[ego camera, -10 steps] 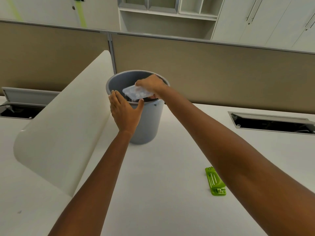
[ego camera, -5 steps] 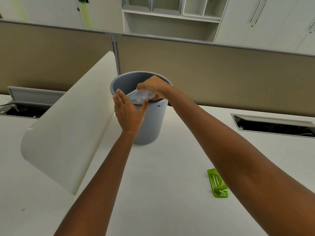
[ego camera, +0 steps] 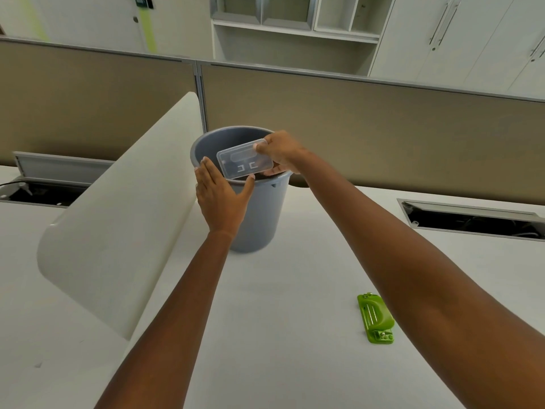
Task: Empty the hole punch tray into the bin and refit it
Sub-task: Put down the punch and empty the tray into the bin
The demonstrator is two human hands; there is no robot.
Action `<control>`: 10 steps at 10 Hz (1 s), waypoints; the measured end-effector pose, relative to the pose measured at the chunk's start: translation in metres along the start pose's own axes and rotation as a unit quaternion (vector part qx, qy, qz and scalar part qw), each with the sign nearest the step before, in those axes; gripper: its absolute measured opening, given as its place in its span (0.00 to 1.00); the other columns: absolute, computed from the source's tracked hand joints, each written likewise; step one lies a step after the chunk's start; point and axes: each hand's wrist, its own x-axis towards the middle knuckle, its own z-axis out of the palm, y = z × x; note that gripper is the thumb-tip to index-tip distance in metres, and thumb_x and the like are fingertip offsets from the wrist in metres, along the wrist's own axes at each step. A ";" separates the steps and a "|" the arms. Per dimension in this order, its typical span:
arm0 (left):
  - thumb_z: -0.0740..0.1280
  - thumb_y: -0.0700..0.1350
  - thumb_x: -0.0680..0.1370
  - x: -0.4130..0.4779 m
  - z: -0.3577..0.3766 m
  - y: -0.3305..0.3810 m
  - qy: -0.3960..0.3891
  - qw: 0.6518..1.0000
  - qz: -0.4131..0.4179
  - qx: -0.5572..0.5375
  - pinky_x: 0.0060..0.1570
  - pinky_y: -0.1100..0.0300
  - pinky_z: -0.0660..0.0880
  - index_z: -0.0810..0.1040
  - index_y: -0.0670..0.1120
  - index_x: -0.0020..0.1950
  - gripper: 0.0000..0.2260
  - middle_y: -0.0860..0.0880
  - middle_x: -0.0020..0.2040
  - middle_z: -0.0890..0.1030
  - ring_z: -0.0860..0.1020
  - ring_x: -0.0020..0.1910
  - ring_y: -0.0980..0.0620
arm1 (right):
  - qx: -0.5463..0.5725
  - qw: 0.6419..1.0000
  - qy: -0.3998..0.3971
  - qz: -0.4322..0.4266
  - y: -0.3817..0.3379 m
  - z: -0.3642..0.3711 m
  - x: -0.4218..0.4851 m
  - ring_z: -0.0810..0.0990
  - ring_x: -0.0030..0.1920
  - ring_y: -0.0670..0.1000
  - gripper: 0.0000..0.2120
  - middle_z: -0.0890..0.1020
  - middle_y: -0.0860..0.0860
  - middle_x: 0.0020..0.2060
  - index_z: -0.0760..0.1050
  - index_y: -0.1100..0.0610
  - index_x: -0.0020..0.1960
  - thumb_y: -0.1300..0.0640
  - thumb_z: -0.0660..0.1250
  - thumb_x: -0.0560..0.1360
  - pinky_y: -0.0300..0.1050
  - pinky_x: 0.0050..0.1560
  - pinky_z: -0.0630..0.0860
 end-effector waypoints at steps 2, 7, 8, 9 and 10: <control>0.62 0.62 0.74 -0.001 0.001 -0.001 0.000 1.000 0.002 0.001 0.74 0.50 0.53 0.46 0.40 0.76 0.42 0.41 0.78 0.51 0.51 0.77 0.43 | 0.137 0.990 -0.024 0.029 0.008 -0.003 -0.003 0.75 0.61 0.60 0.16 0.74 0.62 0.63 0.68 0.65 0.65 0.62 0.59 0.78 0.49 0.50 0.78; 0.61 0.62 0.74 -0.001 0.002 -0.001 0.003 1.000 0.008 0.004 0.74 0.49 0.54 0.46 0.40 0.76 0.42 0.40 0.78 0.51 0.51 0.77 0.42 | 0.326 0.941 -0.072 0.053 0.018 -0.013 -0.008 0.74 0.63 0.61 0.15 0.75 0.60 0.53 0.66 0.64 0.64 0.65 0.56 0.77 0.52 0.52 0.76; 0.61 0.62 0.74 -0.001 0.001 -0.001 0.002 1.000 0.007 0.003 0.74 0.50 0.54 0.45 0.40 0.76 0.42 0.40 0.78 0.51 0.51 0.77 0.43 | 0.274 0.960 -0.053 0.026 0.015 -0.010 -0.009 0.76 0.60 0.60 0.17 0.75 0.62 0.58 0.66 0.65 0.65 0.65 0.58 0.77 0.51 0.51 0.77; 0.62 0.62 0.74 -0.001 0.001 -0.001 0.001 1.000 0.010 0.006 0.74 0.50 0.54 0.45 0.39 0.76 0.43 0.40 0.78 0.51 0.51 0.77 0.43 | 0.125 0.991 -0.015 -0.049 0.017 -0.007 -0.011 0.78 0.55 0.58 0.14 0.77 0.64 0.59 0.73 0.67 0.60 0.64 0.60 0.76 0.51 0.54 0.78; 0.62 0.62 0.74 -0.001 0.000 -0.003 0.000 1.000 0.014 0.012 0.73 0.49 0.55 0.46 0.40 0.76 0.42 0.41 0.78 0.51 0.51 0.77 0.42 | -0.075 0.987 -0.021 -0.143 0.020 -0.005 -0.015 0.78 0.57 0.60 0.13 0.79 0.64 0.57 0.76 0.66 0.58 0.63 0.60 0.76 0.50 0.56 0.79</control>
